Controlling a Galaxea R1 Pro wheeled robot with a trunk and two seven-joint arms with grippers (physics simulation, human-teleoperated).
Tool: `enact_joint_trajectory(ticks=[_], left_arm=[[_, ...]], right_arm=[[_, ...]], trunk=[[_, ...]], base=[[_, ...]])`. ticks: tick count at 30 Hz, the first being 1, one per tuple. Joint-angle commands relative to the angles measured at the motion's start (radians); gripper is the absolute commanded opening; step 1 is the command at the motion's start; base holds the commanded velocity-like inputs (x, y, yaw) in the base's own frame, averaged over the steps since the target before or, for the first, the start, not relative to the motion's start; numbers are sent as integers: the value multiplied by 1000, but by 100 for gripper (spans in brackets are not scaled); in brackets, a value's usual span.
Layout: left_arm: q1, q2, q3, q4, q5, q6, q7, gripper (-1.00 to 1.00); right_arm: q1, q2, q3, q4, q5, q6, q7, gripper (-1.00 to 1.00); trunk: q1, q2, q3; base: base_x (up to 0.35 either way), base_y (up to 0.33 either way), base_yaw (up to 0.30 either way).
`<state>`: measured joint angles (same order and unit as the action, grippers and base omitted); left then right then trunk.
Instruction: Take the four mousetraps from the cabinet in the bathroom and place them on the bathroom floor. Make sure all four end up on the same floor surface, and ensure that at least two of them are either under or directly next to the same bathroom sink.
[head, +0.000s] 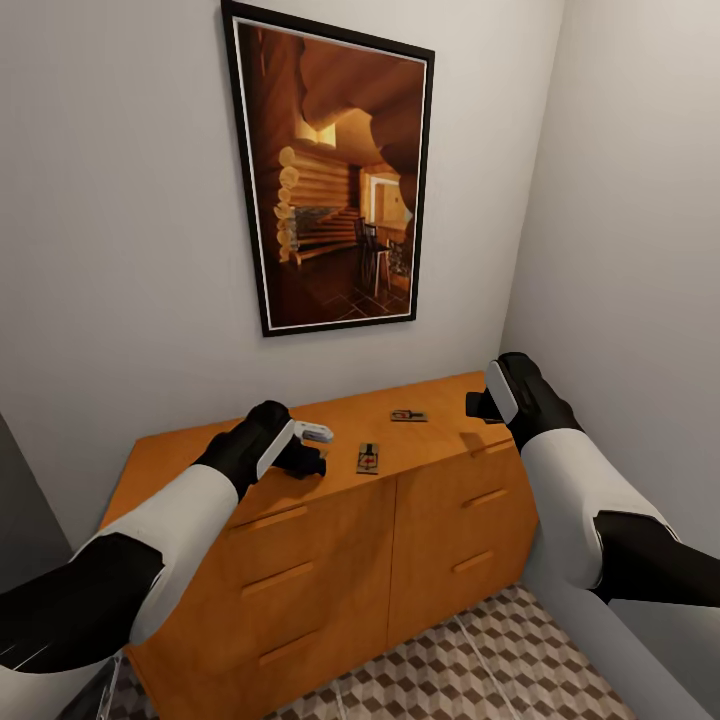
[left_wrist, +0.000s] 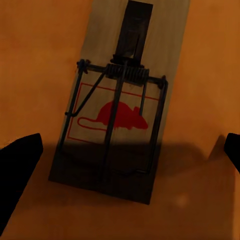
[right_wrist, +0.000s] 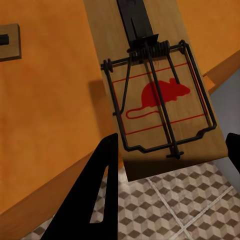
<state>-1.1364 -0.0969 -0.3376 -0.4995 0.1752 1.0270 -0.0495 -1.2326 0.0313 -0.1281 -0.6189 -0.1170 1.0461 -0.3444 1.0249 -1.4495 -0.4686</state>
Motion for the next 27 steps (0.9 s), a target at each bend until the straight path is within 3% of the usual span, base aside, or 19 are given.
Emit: enact_joint_trajectory(ticks=[1,22,24,27], left_arm=[[0,1,-6,34,-12,2,-2,-100],[0,0,-6,12,-14,8,-5,-100],[0,0,-5,-8,-14,12,-6,-100],[0,1,-4,-136,-9,17,-6,-100]], right_arm=[[-1,1,-4,-1,-12,1,-11,-100],[-1,1,-4,-1,-12,1,-11,-100],[-1,1,-4,-1,-11,1,-11,-100],[-1,1,-4,-1,-12,1,-11,-100]], trunk=[[0,0,-1],[0,0,-1],[0,0,-1],[0,0,-1]], base=[[0,0,0],[0,0,0],[0,0,0],[0,0,0]])
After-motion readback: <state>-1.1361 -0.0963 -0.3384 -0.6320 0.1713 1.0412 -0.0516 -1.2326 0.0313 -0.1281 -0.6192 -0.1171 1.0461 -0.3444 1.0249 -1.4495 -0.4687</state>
